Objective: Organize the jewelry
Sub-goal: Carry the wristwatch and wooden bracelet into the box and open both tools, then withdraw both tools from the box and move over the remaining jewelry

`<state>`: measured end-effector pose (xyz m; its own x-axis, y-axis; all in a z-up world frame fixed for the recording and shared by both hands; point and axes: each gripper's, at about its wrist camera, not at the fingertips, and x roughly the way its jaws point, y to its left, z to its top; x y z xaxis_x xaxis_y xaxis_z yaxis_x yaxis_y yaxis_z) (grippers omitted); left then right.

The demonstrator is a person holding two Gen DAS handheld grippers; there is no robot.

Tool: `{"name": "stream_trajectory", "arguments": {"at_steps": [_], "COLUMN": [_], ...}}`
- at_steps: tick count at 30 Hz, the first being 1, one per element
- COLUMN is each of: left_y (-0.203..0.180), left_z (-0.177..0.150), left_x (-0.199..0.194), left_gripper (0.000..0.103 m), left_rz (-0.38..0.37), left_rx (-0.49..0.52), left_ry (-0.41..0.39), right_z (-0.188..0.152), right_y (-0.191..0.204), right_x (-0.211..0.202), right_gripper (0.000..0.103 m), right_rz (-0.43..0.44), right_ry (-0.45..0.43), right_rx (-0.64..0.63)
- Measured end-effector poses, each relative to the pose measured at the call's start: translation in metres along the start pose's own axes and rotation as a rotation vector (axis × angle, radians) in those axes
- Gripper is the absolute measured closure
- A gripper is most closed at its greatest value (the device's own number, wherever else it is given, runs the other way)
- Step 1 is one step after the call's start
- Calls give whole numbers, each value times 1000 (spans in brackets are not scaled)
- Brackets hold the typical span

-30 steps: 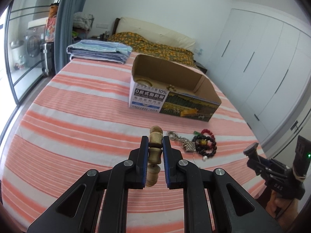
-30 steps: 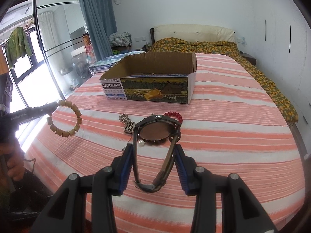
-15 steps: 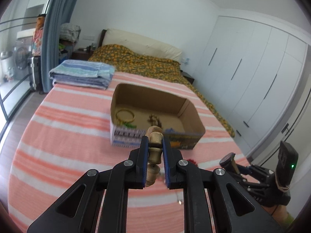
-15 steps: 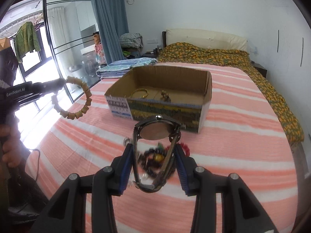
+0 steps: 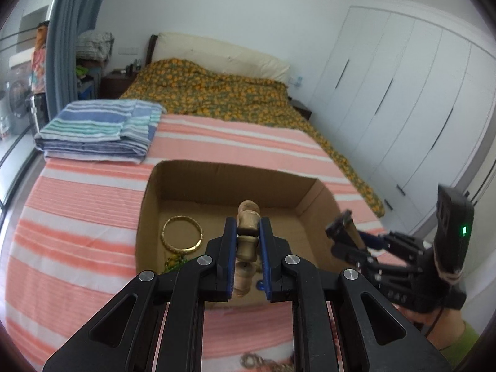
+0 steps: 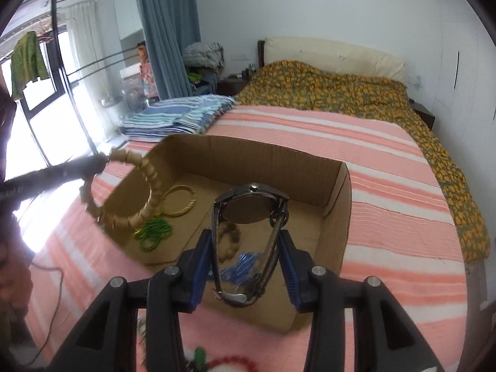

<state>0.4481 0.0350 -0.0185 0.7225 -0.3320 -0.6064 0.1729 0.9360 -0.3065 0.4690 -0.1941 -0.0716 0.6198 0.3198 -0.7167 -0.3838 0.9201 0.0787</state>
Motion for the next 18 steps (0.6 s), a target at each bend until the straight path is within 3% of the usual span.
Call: {"name": "stream_trajectory", "arguments": {"at_steps": [2, 6, 8, 9, 10, 15, 18], "left_y": [2, 3, 4, 5, 7, 8, 7], "left_z": [1, -5, -8, -10, -13, -29, -43], "left_x": [22, 55, 62, 62, 57, 8, -26], "left_gripper": [90, 89, 70, 48, 36, 18, 15], "left_rz": [18, 85, 132, 146, 152, 194, 208], "left_rx": [4, 36, 35, 26, 16, 6, 6], "left_ry": [28, 66, 78, 79, 68, -3, -33], "right_z": [10, 21, 21, 19, 15, -8, -36], "right_y": [-6, -13, -16, -18, -20, -21, -15], "right_x": [19, 40, 35, 26, 16, -33, -62], "right_gripper": [60, 44, 43, 43, 43, 43, 43], "right_rz": [-12, -44, -68, -65, -59, -68, -65], "right_ry": [14, 27, 8, -14, -33, -97, -109], "right_rx": [-5, 14, 31, 43, 54, 63, 63]}}
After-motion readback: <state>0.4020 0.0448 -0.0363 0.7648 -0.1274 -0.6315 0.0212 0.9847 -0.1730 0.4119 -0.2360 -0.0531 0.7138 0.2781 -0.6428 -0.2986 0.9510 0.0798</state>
